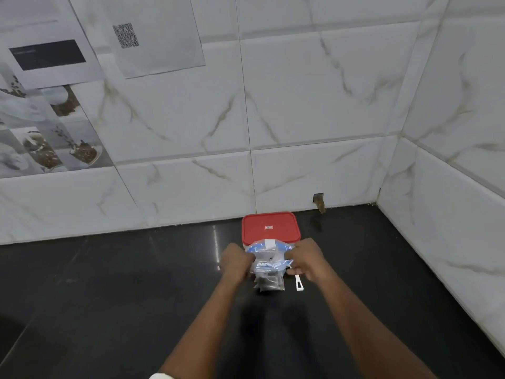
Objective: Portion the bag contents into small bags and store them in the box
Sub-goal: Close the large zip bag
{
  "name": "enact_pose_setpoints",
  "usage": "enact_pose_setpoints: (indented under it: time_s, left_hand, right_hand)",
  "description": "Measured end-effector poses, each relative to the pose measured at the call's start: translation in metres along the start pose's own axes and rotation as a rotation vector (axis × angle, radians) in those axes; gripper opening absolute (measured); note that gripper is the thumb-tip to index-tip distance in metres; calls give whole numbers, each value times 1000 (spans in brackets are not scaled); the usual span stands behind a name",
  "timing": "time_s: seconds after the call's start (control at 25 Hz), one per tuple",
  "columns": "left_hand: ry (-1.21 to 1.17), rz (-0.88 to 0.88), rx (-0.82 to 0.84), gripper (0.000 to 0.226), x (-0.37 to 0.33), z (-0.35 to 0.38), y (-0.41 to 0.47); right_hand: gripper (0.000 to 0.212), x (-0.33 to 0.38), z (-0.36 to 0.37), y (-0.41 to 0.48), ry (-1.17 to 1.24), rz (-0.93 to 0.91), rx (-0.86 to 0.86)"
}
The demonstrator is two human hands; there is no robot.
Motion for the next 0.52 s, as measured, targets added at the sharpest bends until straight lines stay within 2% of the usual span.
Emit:
enact_pose_setpoints:
  time_s: [0.04, 0.08, 0.12, 0.2, 0.28, 0.32, 0.4, 0.52]
  left_hand:
    - [-236, -46, 91, 12, 3, -3, 1]
    - [-377, -72, 157, 13, 1, -6, -1]
    - [-415, -46, 151, 16, -5, -16, -1]
    - [-269, 57, -19, 23, -21, -41, 3]
    - [-120, 101, -138, 17, -33, -52, 4]
    - [-59, 106, -148, 10, -38, -50, 3]
    - [16, 105, -146, 12, -43, -41, 3]
    - [141, 161, -200, 17, -52, -25, -5]
  right_hand:
    - [10, -2, 1, 0, 245, 63, 150]
    - [15, -1, 1, -4, 407, 101, 262]
    - [21, 3, 0, -7, 535, 112, 350]
    - [18, 17, -4, -12, 738, 87, 449]
    - [17, 27, -5, -15, 751, 92, 464]
    - [18, 28, -2, -14, 667, 113, 460]
    - [15, 25, 6, -9, 535, 171, 450]
    - [20, 20, 20, -2, 685, 235, 486]
Point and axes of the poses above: each hand's wrist, its own y-axis towards the middle knuckle, its own z-axis out of the palm, x = y × z, the point moved 8 cm from there along y, towards the middle knuckle, and after that the axes turned 11 degrees about x, right-handed, at the moved point
